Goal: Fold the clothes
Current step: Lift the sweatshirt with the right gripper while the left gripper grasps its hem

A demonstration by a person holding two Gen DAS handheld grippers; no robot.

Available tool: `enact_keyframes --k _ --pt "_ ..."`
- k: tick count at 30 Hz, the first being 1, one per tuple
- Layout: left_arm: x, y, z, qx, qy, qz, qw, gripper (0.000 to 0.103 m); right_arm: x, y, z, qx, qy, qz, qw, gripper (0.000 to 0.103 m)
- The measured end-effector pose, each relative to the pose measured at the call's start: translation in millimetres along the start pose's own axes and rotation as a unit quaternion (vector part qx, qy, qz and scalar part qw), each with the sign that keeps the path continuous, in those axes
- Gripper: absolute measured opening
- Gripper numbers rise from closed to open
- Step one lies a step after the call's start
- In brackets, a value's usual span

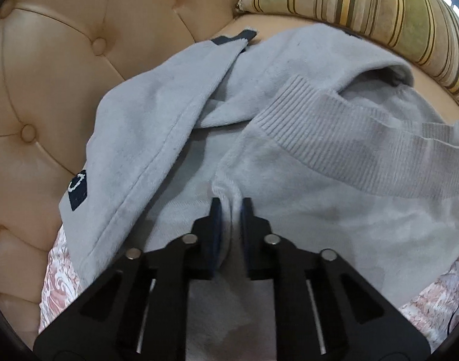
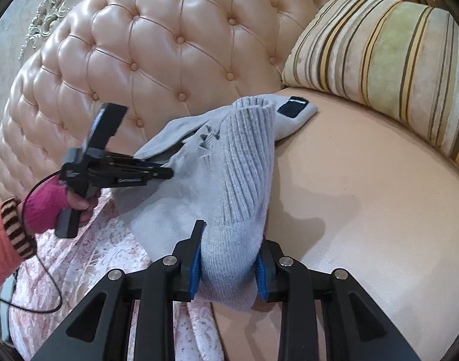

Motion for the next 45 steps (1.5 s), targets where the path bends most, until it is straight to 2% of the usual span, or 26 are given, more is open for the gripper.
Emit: enact_keyframes --k 6,13,16,18,25,30,35,41,45 --pt "-9.9 -4.1 -49.1 0.011 0.058 -0.027 0.9979 0.011 13.4 -10.2 -13.9 -0.027 0.012 -0.015 0.999 0.028" --pt "-0.8 -25.4 -125.8 0.031 0.113 -0.058 0.9914 0.01 46.7 -29.5 -48.5 -0.06 0.045 -0.047 0.996 0.026" --pt "4.2 -42.3 -155.0 0.044 0.132 -0.08 0.987 0.01 69.4 -48.5 -63.3 -0.067 0.053 -0.07 0.994 0.026" --pt "22.6 -56.3 -160.8 0.051 0.141 -0.095 0.9841 0.01 90.2 -60.1 -74.1 -0.07 0.059 -0.08 0.993 0.026" --pt "24.5 -102.8 -245.6 0.078 0.189 -0.131 0.9701 0.01 162.4 -114.3 -117.4 -0.073 0.086 -0.115 0.987 0.026" --pt "-23.0 -134.6 -311.2 0.113 0.213 -0.153 0.9583 0.01 193.7 -182.2 -155.1 -0.054 0.121 -0.146 0.98 0.024" --pt "-74.5 -166.7 -377.9 0.148 0.237 -0.175 0.9441 0.01 206.1 -259.7 -176.1 -0.018 0.136 -0.174 0.975 0.024" --pt "-136.8 -204.9 -458.4 0.19 0.264 -0.201 0.924 0.01 196.2 -353.8 -193.3 0.012 0.144 -0.212 0.966 0.024" --pt "-188.2 -212.4 -488.2 0.211 0.265 -0.214 0.9163 0.01 176.3 -405.3 -206.5 0.026 0.142 -0.239 0.96 0.024"
Point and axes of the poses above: each gripper's, at about its wrist camera, not at the fingertips, and z roughly the way its jaws point, y to its right, x to its top, the point moved 5 cm from there along z, roughly the way its jaws point, and after that the axes turned 12 degrees about -y, right-handed, at the moved point
